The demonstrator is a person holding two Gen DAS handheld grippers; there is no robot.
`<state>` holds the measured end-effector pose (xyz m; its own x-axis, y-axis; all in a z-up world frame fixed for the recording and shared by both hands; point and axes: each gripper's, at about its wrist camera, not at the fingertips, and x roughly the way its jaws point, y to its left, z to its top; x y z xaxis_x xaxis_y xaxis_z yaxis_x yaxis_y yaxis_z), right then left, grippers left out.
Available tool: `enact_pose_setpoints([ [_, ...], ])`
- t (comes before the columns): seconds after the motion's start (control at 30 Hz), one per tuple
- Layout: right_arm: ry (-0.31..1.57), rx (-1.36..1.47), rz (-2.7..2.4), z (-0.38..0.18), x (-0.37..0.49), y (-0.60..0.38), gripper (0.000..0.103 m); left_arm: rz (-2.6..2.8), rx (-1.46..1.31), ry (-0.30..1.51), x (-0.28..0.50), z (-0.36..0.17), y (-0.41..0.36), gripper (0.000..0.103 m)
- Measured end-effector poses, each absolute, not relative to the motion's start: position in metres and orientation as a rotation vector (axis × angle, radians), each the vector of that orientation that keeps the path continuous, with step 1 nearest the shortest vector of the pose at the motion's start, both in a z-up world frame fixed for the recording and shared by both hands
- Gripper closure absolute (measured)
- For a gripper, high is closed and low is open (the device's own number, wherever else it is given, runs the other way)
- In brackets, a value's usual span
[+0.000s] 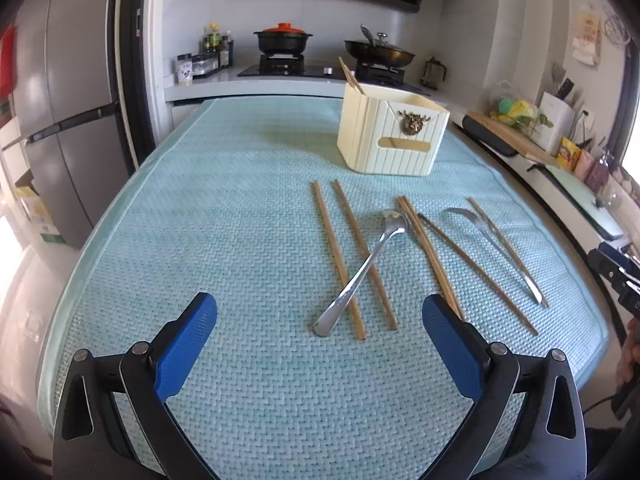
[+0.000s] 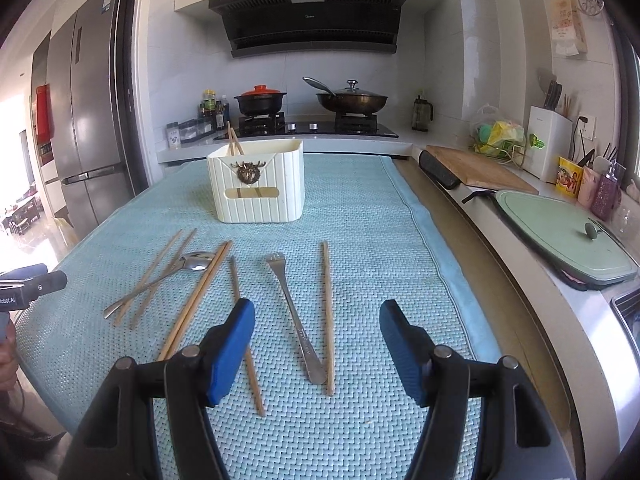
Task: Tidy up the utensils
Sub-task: 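Withdraw both open tools from the holder back over the loose utensils, then close the left tool on the steel spoon handle while the right tool grasps a chopstick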
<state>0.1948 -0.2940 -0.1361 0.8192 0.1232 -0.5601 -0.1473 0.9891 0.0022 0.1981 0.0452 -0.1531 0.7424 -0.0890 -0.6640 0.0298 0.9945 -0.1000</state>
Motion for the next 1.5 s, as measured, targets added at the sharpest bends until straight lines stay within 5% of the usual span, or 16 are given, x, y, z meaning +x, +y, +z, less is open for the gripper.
enact_pose_setpoints([
  [1.5,0.793,0.011,0.155,-0.161,0.235,-0.310,0.037,-0.361,0.291,0.812,0.305,-0.169,-0.025,0.002],
])
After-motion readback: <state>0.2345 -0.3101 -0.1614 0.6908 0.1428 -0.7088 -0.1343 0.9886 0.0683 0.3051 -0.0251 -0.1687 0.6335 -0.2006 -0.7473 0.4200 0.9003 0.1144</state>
